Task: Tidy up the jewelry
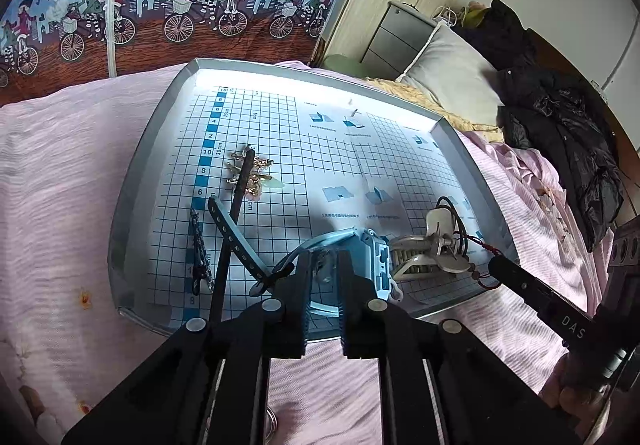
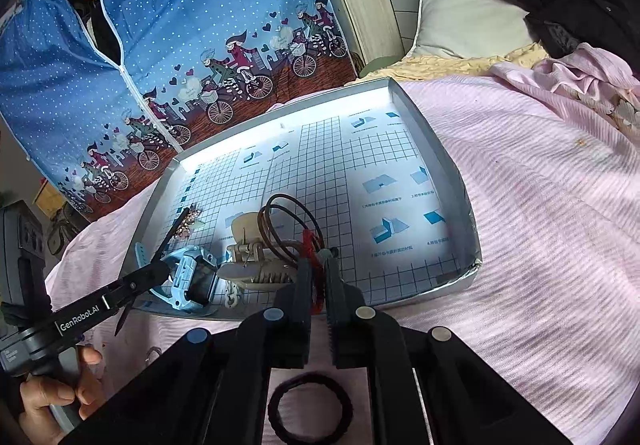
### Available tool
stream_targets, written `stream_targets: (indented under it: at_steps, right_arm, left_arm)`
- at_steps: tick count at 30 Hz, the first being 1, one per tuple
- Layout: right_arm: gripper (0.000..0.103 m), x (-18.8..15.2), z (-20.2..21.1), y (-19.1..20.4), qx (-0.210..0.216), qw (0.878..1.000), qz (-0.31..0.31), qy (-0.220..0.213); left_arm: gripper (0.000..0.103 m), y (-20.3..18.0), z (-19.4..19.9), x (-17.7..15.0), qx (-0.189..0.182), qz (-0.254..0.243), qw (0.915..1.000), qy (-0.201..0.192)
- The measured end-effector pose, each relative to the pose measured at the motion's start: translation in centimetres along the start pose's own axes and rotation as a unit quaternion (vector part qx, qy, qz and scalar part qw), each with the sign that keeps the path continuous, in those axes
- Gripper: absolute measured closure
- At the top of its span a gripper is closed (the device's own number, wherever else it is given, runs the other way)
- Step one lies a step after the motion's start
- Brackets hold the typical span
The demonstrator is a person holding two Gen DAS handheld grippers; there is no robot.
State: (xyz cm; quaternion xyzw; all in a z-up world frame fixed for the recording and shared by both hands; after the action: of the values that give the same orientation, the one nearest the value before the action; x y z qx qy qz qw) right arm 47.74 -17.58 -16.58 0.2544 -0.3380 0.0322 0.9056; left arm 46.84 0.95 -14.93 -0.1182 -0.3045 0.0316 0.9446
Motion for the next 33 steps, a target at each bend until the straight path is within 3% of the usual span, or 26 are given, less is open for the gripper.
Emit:
stream_targets:
  at_steps: [4,6,8,11,12,13,14,18,28,33]
  right_arm:
    - [0.085,0.4,0.7,-0.1,-0.007,1.0,0.006,-0.011]
    - [0.082,0.5,1.5,0.0,-0.013,1.0,0.013,-0.023]
    - [0.063,0.8,2.6,0.2,-0.018,0.999,0.022,-0.044]
    - [0.043,1.1,4.9,0.9,-0.026,0.995,0.049,-0.085]
    - [0.038,1.1,5.6,1.2,-0.027,0.993,0.059,-0.096]
    - [0.025,1.1,6.3,1.7,-0.026,0.992,0.068,-0.106]
    - [0.014,1.0,7.1,2.0,-0.025,0.99,0.076,-0.118]
    - [0.001,0.5,9.9,3.6,-0.017,0.982,0.098,-0.159]
    - [0.0,-3.0,15.7,6.9,-0.008,0.966,0.136,-0.221]
    - [0.0,-4.8,17.9,8.2,-0.003,0.96,0.151,-0.234]
  left_arm:
    - [0.059,0.1,1.1,0.4,-0.016,0.014,0.9996,-0.018]
    - [0.052,0.0,1.9,0.6,-0.021,0.016,0.9993,-0.027]
    - [0.036,0.1,2.9,0.9,-0.022,0.016,0.9988,-0.041]
    - [0.011,0.1,4.9,1.3,-0.04,0.019,0.9966,-0.069]
    - [0.008,0.2,5.8,1.3,-0.043,0.02,0.9955,-0.082]
    - [0.002,0.3,6.7,1.4,-0.041,0.021,0.9941,-0.098]
    - [0.002,0.4,7.6,1.4,-0.041,0.019,0.9925,-0.114]
    - [0.002,0.3,11.3,0.9,-0.026,-0.006,0.9854,-0.168]
    - [0.002,-2.0,17.9,-4.6,0.039,-0.136,0.9601,-0.241]
    - [0.002,-1.6,19.1,-7.4,0.063,-0.145,0.9606,-0.229]
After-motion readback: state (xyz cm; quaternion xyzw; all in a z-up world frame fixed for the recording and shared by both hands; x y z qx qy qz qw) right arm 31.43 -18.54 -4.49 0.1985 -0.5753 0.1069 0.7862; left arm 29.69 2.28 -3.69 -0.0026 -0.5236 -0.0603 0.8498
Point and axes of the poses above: each gripper's, at about its wrist camera, not at the fingertips, and z roughly against the way its jaws point, y to its left, x to its top, the point moved 7 cm from there along -z, roughly the way its jaws point, and after that the axes turned 8 degrees about x, right-handed, at the moved point
